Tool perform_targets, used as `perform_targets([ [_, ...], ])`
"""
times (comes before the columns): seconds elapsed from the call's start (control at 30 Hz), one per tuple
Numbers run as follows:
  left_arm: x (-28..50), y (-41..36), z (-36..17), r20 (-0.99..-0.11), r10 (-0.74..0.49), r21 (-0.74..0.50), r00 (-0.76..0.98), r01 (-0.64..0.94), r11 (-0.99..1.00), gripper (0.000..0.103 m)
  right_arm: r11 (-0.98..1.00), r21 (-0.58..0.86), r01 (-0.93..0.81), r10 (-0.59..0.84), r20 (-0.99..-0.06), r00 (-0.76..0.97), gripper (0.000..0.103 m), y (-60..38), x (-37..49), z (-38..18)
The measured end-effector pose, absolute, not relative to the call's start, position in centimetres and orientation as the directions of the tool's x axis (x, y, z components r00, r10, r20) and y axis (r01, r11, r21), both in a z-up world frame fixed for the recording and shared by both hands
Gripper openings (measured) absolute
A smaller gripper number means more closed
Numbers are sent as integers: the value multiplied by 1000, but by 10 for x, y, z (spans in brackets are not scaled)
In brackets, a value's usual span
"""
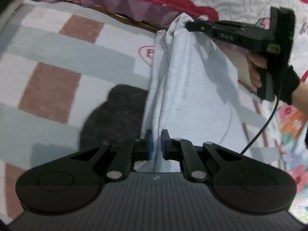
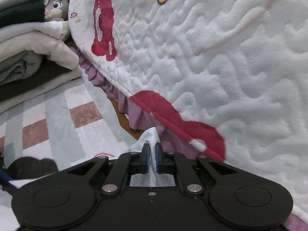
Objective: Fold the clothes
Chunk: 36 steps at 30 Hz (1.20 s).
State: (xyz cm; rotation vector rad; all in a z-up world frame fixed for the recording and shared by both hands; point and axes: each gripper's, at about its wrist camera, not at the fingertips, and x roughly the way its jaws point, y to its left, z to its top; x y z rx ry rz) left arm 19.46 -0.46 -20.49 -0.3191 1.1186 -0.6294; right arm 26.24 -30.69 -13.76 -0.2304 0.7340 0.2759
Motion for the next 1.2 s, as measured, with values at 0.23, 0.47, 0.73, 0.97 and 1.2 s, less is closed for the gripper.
perform_targets([
  [0.23,202,11,-224,-717,-646,-622,263,179,762,11,991,-18,-131,79,-717,693,33,-317,265,-156],
  [0.47,199,16,-213,-755,-557,-534,345,170,828,15,970,217,113,73,-698,712,53,-363,188,-149],
  [0.73,200,7,-188,-605,-627,-595,491,243,766,16,915,318,250,46,-696,716,53,-387,126,-147],
  [0.97,211,-64,-213,-600,-690,-557,405,408,723,17,985,166,38,92,-706,702,53,-348,141,-164],
  [1.2,219,-61,-226,-720,-493,-440,489,228,869,11,990,37,133,-70,-697,713,70,-375,137,-194],
])
